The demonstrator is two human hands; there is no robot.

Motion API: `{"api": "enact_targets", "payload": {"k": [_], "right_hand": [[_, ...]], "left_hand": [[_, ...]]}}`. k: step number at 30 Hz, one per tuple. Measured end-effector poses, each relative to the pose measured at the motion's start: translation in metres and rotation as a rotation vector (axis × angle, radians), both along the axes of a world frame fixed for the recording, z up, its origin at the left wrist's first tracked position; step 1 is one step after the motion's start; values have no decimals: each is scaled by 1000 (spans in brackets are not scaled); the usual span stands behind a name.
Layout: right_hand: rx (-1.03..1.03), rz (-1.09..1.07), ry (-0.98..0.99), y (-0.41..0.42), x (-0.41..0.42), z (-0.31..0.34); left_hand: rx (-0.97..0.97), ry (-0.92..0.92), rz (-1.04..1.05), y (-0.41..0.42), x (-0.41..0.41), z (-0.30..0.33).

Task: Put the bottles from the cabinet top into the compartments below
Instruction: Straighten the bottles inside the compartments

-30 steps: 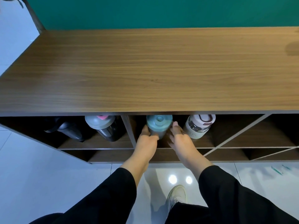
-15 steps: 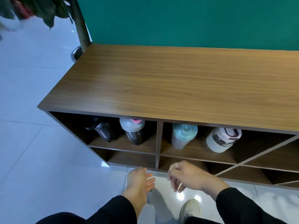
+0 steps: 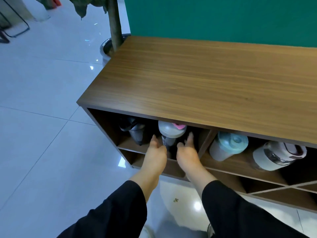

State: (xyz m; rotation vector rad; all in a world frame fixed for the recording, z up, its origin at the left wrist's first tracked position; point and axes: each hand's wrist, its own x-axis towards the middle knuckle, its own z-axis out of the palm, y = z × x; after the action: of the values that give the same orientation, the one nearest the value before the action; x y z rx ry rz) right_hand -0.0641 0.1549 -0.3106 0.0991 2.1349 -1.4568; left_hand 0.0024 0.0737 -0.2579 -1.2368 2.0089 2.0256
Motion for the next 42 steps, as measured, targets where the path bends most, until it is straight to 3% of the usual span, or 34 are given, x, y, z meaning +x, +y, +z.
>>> {"api": "enact_targets", "payload": {"k": [4, 14, 26, 29, 35, 39, 42], "right_hand": [[46, 66, -14, 1, -4, -12], [-5, -16, 75, 5, 12, -15], [31, 47, 73, 8, 20, -7], [40, 37, 21, 9, 29, -3], [41, 206, -44, -3, 58, 9], [-37, 265, -21, -26, 60, 15], [-126, 234, -74, -48, 56, 13]], "left_hand": [[16, 5, -130, -2, -11, -11], [63, 37, -66, -16, -25, -25], [78, 52, -184, -18, -27, -30], [148, 33, -39, -22, -24, -33], [456, -95, 545, -60, -3, -48], [211, -59, 620, -93, -4, -50], [136, 22, 542, -109, -8, -41]]}}
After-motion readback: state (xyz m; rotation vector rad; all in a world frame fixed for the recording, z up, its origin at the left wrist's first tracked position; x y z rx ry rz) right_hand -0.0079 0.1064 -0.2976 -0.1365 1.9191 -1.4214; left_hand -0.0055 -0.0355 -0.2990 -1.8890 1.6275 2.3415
